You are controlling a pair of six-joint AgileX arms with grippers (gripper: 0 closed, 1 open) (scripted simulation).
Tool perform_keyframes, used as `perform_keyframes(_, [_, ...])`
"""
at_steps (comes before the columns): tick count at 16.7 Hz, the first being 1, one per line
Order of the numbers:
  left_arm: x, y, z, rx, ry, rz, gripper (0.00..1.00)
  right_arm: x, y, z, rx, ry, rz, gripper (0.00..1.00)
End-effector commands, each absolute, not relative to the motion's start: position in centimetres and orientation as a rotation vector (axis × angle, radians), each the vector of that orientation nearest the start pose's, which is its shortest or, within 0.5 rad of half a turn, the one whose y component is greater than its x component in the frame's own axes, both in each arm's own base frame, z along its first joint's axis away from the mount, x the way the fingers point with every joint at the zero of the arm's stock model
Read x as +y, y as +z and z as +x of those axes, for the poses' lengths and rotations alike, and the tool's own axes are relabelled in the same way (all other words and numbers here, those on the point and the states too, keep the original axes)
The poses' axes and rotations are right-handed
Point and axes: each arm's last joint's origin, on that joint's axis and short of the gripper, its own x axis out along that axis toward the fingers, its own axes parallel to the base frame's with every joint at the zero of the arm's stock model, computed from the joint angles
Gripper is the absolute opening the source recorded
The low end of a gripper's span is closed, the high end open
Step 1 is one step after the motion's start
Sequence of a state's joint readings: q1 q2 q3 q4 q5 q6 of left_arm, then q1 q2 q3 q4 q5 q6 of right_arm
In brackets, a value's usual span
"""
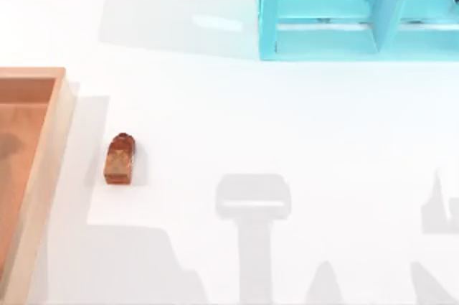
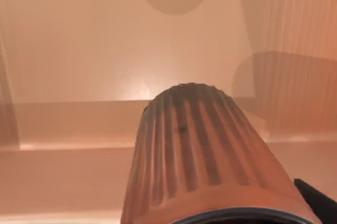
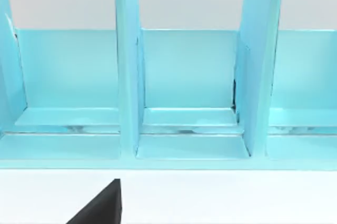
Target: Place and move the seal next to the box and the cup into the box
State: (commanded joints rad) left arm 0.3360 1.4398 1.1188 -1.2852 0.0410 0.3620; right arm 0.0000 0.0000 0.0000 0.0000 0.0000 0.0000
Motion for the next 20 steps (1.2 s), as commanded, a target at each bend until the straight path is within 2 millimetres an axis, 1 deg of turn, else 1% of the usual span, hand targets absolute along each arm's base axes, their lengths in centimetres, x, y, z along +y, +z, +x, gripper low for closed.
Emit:
perform_keyframes(3, [8.3, 24.6, 23.2, 1.533, -0.024, 0.015, 0.00, -0.1, 16.0, 10.6, 0.000, 0.000, 0.000, 1.00])
perform_keyframes(7, [8.9, 25.5, 24.8, 1.412, 0.059, 0.074, 0.00, -0.1, 16.0, 10.6, 0.000, 0.000, 0.000, 1.00])
perform_keyframes(10, [9.4, 25.3, 25.6, 1.348, 0.103, 0.101, 0.00, -0.1, 16.0, 10.6, 0.000, 0.000, 0.000, 1.00])
perform_keyframes(12, [9.5, 24.5, 25.7, 1.345, 0.108, 0.104, 0.00, -0.1, 16.0, 10.6, 0.000, 0.000, 0.000, 1.00])
perform_keyframes(14, [9.5, 23.1, 25.3, 1.379, 0.087, 0.091, 0.00, -0.1, 16.0, 10.6, 0.000, 0.000, 0.000, 1.00])
perform_keyframes(20, [8.6, 18.8, 23.0, 1.545, -0.032, 0.002, 0.00, -0.1, 16.0, 10.6, 0.000, 0.000, 0.000, 1.00])
